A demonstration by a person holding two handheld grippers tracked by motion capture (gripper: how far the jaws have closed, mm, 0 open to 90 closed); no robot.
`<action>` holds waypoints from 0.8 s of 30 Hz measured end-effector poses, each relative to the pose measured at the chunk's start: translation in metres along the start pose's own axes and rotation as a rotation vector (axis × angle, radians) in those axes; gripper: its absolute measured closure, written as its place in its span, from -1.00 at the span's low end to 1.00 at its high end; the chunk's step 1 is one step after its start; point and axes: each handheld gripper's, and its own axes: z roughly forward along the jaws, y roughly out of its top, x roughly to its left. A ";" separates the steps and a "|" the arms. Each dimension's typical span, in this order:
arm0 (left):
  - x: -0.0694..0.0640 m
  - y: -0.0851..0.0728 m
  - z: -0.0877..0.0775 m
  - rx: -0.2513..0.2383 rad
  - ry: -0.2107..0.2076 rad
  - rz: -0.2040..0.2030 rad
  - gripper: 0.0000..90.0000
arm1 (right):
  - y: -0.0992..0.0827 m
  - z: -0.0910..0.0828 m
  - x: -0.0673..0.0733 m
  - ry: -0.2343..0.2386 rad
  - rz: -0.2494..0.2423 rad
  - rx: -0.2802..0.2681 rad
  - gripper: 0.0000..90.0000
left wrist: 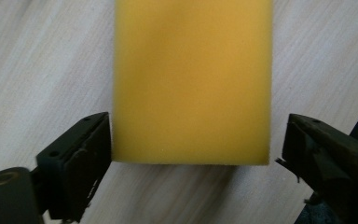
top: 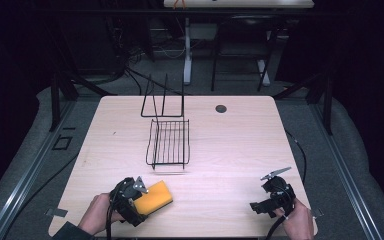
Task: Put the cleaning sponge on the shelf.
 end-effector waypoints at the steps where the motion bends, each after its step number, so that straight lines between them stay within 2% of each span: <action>1: 0.000 0.000 0.001 0.002 -0.001 -0.002 -0.71 | 0.000 -0.001 0.000 -0.001 -0.004 0.006 -0.90; 5: 0.000 -0.001 0.002 0.008 0.017 -0.005 -0.49 | 0.000 -0.002 0.000 -0.007 -0.008 -0.011 -0.89; 9: -0.001 0.000 0.001 0.003 0.020 -0.015 -0.46 | -0.001 -0.002 0.000 -0.005 0.001 -0.008 -0.88; 11: -0.001 0.000 0.000 0.001 0.026 -0.005 -0.46 | -0.001 -0.002 0.000 -0.006 0.000 -0.007 -0.88; 14: -0.002 -0.001 -0.004 -0.027 0.033 -0.023 -0.45 | -0.001 -0.003 -0.001 -0.008 -0.006 -0.004 -0.87; 24: -0.002 -0.003 -0.011 -0.052 0.047 -0.028 -0.44 | 0.000 -0.003 0.001 -0.011 -0.006 -0.006 -0.85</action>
